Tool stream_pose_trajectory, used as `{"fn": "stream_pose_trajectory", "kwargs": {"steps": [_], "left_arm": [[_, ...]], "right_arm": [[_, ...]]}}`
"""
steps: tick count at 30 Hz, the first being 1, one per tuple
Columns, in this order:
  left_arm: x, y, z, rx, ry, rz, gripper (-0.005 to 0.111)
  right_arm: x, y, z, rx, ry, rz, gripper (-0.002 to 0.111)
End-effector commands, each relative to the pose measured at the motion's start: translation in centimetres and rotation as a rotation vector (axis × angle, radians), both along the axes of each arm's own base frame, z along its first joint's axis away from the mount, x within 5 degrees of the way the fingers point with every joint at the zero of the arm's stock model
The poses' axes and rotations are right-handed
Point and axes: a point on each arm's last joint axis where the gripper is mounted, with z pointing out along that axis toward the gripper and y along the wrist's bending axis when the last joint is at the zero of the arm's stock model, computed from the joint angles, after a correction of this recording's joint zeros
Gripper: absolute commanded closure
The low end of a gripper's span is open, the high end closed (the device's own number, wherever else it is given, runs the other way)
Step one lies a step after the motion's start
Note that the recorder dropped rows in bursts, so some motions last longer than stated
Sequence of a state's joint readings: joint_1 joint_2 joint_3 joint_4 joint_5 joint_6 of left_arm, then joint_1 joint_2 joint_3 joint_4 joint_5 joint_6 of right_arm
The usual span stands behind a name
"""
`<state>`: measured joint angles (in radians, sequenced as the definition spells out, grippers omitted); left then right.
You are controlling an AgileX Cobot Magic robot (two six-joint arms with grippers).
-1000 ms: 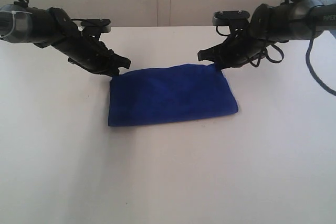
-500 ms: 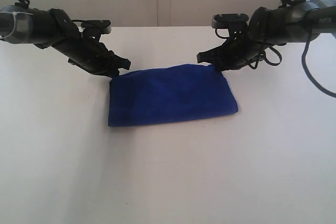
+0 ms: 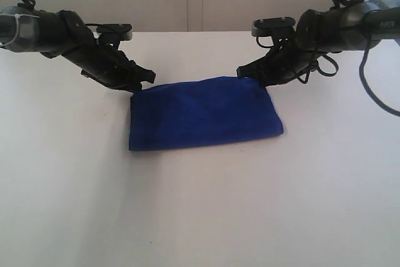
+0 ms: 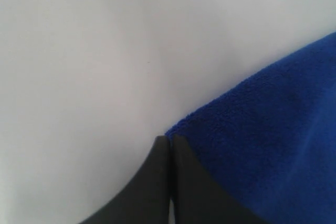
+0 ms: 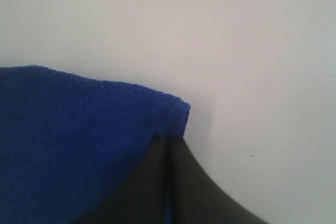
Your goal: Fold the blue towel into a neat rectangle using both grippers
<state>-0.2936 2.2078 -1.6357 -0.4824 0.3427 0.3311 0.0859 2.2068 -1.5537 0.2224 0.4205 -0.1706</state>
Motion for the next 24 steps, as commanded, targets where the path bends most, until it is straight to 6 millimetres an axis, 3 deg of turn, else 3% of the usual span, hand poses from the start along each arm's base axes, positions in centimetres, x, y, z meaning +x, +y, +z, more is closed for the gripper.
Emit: {"fn": "stream_pose_trajectory", "kwargs": {"steps": [1,11,16,19,24], "left_arm": [[-0.2,0.1,-0.3,-0.007,0.029,0.001,0.107],[-0.2,0.1,-0.3,-0.007,0.029,0.001,0.107],[-0.2,0.1,-0.3,-0.007,0.026,0.002,0.107],[-0.2,0.1,0.2,-0.007,0.009,-0.003,0.107],[0.0,0.2,1.7,-0.014,-0.046,0.01,0.107]], "right_arm": [[0.0,-0.5,0.5,-0.021,0.007,-0.018,0.108],[0.1,-0.6,0.6,-0.027,-0.006,-0.027,0.108],[0.0,-0.6,1.1,-0.024,-0.003,-0.026,0.092],[-0.3,-0.6,2.5,-0.022,-0.012,-0.023,0.085],[-1.0,-0.5,5.0,-0.016,-0.019,-0.016,0.085]]}}
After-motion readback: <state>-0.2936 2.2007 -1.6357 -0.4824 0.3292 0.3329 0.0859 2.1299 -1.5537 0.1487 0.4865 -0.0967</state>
